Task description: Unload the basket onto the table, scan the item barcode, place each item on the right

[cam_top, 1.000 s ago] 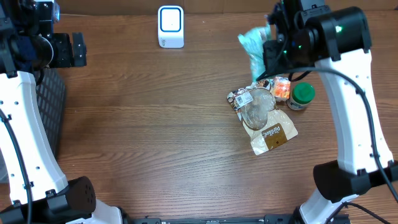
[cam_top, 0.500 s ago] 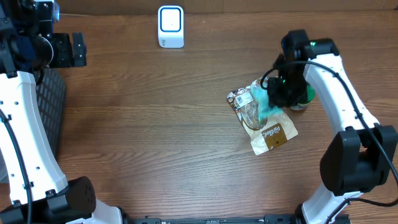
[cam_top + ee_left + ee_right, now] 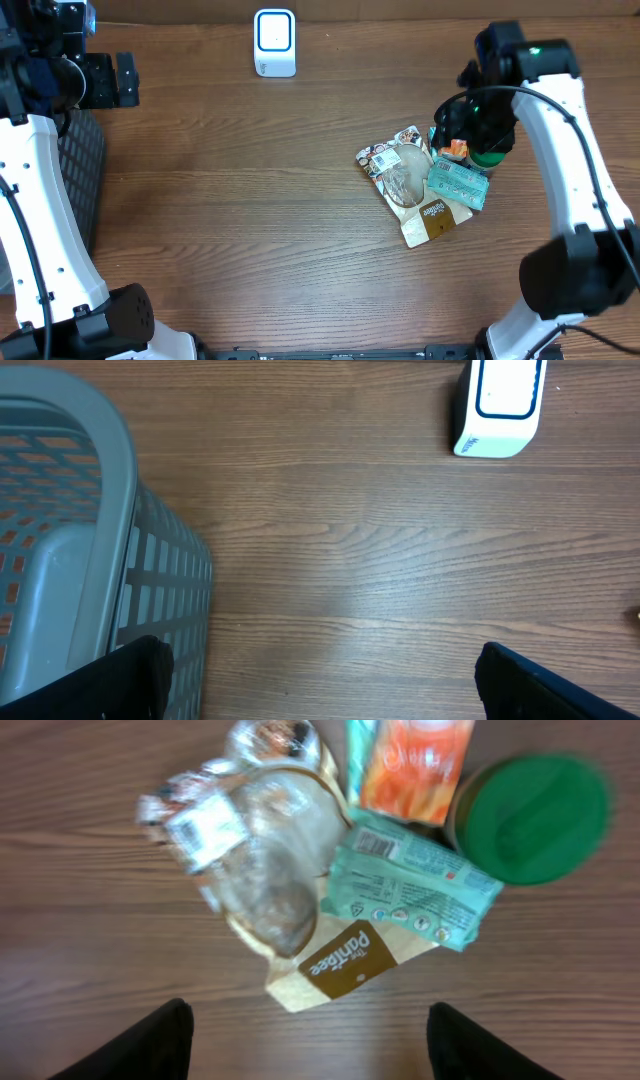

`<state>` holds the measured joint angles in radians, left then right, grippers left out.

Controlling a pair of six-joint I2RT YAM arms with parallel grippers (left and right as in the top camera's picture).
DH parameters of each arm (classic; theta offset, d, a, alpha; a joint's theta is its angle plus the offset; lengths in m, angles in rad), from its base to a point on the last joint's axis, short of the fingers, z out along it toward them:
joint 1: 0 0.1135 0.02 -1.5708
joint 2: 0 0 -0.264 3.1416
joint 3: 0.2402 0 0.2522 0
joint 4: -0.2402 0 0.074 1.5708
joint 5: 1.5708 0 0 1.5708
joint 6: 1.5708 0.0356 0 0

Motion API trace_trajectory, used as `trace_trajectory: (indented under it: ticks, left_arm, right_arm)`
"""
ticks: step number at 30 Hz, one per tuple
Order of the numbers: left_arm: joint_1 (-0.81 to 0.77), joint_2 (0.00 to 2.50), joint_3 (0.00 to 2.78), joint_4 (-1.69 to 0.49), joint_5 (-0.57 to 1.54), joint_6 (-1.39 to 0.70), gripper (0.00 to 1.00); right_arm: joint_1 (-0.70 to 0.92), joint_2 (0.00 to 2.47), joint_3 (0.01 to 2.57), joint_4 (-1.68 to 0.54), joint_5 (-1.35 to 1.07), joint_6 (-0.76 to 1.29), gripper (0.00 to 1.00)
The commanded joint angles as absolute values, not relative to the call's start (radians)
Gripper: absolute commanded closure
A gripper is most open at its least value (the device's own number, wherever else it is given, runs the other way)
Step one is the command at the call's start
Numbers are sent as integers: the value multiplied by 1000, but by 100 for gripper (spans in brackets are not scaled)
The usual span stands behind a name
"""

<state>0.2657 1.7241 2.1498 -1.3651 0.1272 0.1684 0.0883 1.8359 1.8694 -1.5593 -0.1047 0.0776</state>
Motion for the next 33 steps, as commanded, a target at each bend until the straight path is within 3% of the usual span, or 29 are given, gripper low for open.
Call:
trace_trajectory:
  ticks: [1,3,13,26,33]
  left_arm:
    - [268,1728,2170,-1364,126,187,0]
    - [268,1728,2170,-1364,126,187,1]
    - [268,1728,2170,-1364,126,187,0]
    - [268,1728,2170,-1364,126,187,0]
    - [268,1728,2170,-1364,126,187,1]
  right_arm:
    - [130,1687,2022,-1630,-107,75,18]
    - [142,1645,2065,-1666,-108,80,0]
    - [151,1396,2103,-1694,-211,79,0]
    - [150,1347,2093,-1686,-155,79,0]
    - [150,1221,1908,-1429,-79,49,0]
